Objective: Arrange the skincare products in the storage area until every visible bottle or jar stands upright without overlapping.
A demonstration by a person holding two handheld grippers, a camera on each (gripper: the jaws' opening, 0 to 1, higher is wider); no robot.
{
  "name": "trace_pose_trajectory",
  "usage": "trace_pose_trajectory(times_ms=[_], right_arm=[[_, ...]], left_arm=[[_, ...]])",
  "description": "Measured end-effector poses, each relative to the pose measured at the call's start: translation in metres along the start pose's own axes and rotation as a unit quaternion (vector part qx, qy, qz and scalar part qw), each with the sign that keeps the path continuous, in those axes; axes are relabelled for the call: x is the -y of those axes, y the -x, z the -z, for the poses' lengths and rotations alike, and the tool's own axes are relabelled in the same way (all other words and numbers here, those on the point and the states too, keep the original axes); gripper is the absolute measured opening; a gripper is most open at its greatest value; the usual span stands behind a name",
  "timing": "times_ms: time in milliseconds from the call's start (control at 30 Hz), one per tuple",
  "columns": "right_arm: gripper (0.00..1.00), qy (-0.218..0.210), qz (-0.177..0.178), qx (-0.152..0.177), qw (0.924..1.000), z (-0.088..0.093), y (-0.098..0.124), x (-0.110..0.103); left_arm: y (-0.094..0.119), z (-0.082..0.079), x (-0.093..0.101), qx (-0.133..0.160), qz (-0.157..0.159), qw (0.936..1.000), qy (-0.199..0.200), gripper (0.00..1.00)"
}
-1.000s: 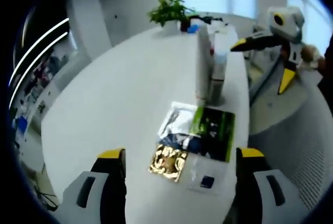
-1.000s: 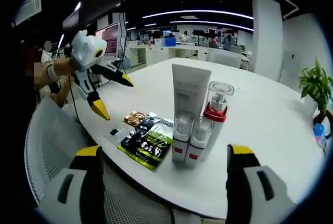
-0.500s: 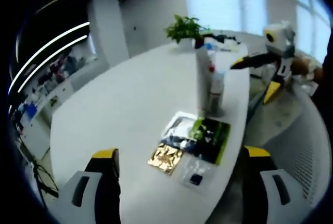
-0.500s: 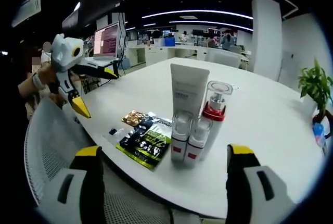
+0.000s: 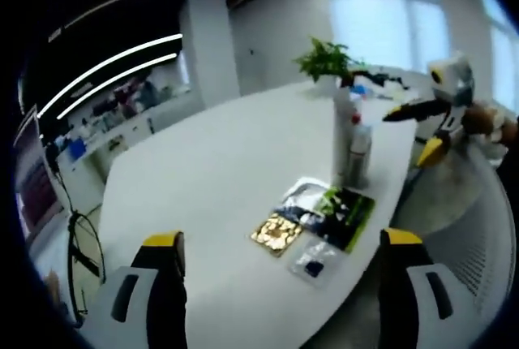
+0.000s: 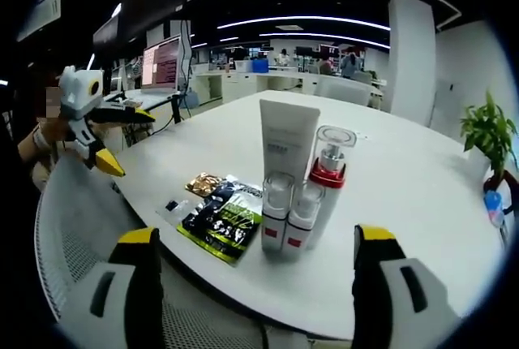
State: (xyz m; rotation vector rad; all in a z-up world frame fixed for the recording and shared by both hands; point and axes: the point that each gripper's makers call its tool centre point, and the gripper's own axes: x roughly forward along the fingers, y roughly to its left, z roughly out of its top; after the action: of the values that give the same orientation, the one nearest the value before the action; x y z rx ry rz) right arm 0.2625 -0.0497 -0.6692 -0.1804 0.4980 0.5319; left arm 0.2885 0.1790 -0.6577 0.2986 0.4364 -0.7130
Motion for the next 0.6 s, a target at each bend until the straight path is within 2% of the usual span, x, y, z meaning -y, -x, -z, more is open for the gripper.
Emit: trace_pose_trajectory(times_ms=[167,333,433,600], right_arm=[[0.99,0.009,-0.001,-0.005,0.9999,0.0010,-0.0007,-0.0021],[0.99,0.009,0.005,-0.007,0.9999,0.0017,-0.0004,-0.0003],[0.99,0.009,0.008,-0.005,0.9999,0.0012,-0.0001,0.0009],[0.99,0.013,0.012,-0.009,0.9998,0.0023,-0.0005,0.0017]], left_arm=[[0.0013,0.0000,-0.0026,0.018,-0.016,0.9996,-0.014,0.97],[0.0001,0.0044,-0.0006,0.029,-0.014,0.9991,0.028,0.97],[0.0015,0.0047,-0.0011,0.026,-0.018,0.9993,0.020,0.97],[0.0022,0.0032,0.0005,0.031,-0.015,0.9990,0.029,0.97]])
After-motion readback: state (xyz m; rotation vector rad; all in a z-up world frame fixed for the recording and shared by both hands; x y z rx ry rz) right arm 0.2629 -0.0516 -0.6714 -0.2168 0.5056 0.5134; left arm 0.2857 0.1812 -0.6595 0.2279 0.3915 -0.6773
